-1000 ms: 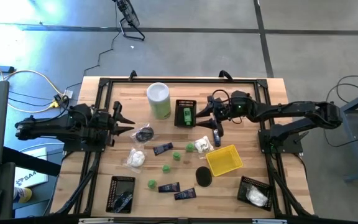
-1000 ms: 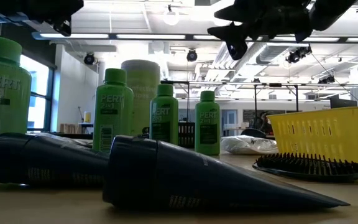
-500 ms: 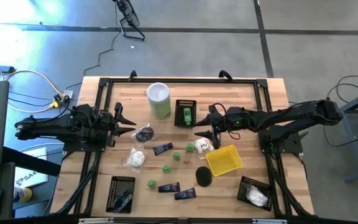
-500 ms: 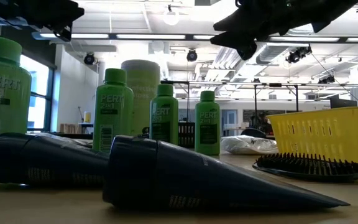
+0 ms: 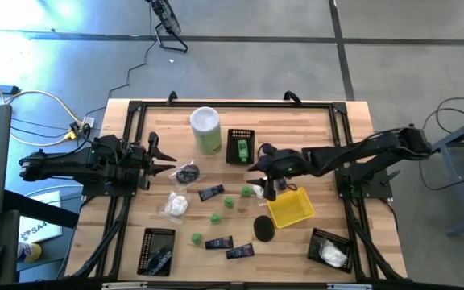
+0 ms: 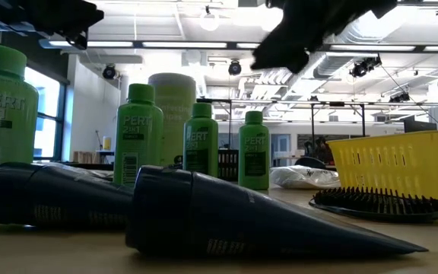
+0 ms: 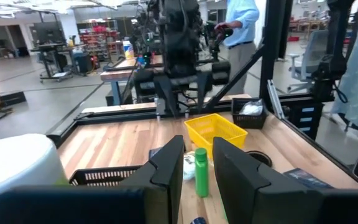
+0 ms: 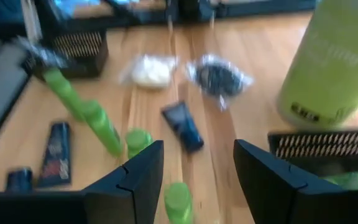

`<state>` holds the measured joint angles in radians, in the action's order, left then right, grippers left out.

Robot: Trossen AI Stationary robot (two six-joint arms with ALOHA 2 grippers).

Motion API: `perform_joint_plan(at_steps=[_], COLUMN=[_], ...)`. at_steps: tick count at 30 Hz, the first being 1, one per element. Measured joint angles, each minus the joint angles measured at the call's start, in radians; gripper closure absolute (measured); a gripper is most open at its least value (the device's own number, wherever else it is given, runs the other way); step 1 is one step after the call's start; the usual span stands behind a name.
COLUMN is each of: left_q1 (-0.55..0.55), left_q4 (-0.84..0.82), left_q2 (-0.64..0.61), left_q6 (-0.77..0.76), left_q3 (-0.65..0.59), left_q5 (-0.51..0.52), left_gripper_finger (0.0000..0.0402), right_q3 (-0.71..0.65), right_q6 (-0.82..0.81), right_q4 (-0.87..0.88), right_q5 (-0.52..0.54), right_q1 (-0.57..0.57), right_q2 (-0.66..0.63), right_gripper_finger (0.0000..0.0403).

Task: Pick & Place Travel size toiletries
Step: Put the green shampoo bottle into the top black bin

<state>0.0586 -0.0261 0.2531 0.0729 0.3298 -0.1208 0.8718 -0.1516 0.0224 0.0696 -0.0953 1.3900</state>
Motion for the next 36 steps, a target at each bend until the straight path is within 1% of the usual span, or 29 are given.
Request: perform_joint_plan(at_steps=[5, 13, 18, 21, 29, 32, 34, 36], left_q1=[0.000, 0.000, 0.000, 0.000, 0.000, 0.000, 0.000, 0.000], left_q4=[-0.001, -0.024, -0.059, -0.063, -0.085, -0.087, -0.087, -0.089], left_q2=[0.000, 0.000, 0.000, 0.000, 0.000, 0.000, 0.000, 0.000], left_q6=[0.002, 0.002, 0.001, 0.001, 0.001, 0.001, 0.001, 0.001], left_q3=[0.000, 0.001, 0.001, 0.001, 0.001, 0.001, 0.001, 0.001], left_q5=[0.008, 0.010, 0.011, 0.011, 0.011, 0.010, 0.010, 0.010], left_gripper_finger=[0.0318, 0.0318, 0.0318, 0.0318, 0.0318, 0.0318, 0.0318, 0.0318], right_q3=[0.001, 0.001, 0.001, 0.001, 0.001, 0.001, -0.002, 0.002], right_q6=[-0.008, -0.060, -0.062, -0.063, -0.063, -0.062, -0.063, -0.071], right_q4=[0.016, 0.003, -0.029, -0.039, -0.050, -0.058, -0.044, -0.077], right_q5=[-0.008, -0.033, -0.102, -0.123, -0.103, -0.105, -0.130, -0.149], right_q1=[-0.003, -0.003, -0.003, -0.003, -0.003, -0.003, -0.003, -0.003], right_q2=[0.069, 0.141, 0.186, 0.192, 0.192, 0.221, 0.233, 0.258], right_gripper_finger=[0.0216, 0.0216, 0.0216, 0.0216, 0.0216, 0.0216, 0.0216, 0.0216])
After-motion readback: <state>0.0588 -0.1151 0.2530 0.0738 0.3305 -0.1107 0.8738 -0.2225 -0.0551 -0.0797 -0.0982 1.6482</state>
